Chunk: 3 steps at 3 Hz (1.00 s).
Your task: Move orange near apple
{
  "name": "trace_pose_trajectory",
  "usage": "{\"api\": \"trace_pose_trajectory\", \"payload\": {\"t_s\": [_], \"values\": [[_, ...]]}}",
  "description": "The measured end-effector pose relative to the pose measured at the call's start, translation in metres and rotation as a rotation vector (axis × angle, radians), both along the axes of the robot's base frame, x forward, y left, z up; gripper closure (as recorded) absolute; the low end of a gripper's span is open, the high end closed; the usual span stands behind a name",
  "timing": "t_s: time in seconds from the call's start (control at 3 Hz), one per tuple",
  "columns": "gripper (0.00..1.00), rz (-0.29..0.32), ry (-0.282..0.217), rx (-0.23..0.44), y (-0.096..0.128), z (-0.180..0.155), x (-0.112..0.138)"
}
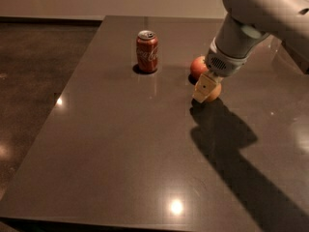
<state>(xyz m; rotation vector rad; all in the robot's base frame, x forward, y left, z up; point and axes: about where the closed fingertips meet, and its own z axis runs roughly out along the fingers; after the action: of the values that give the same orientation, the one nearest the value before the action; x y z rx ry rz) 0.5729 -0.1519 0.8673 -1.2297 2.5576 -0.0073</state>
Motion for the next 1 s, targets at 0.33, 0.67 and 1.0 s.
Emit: {"api": "trace_pose_trajectory", "payload": {"t_s": [0.33,0.67,1.0], "values": [[1.00,-0.059,-0.004,-0.003,-0.015,-0.003,0.012],[0.77,-0.118,0.006,0.009,-0.029,-0.009,0.020],[0.54,-0.136,0.017,0.026,-0.032,-0.012,0.023]]}}
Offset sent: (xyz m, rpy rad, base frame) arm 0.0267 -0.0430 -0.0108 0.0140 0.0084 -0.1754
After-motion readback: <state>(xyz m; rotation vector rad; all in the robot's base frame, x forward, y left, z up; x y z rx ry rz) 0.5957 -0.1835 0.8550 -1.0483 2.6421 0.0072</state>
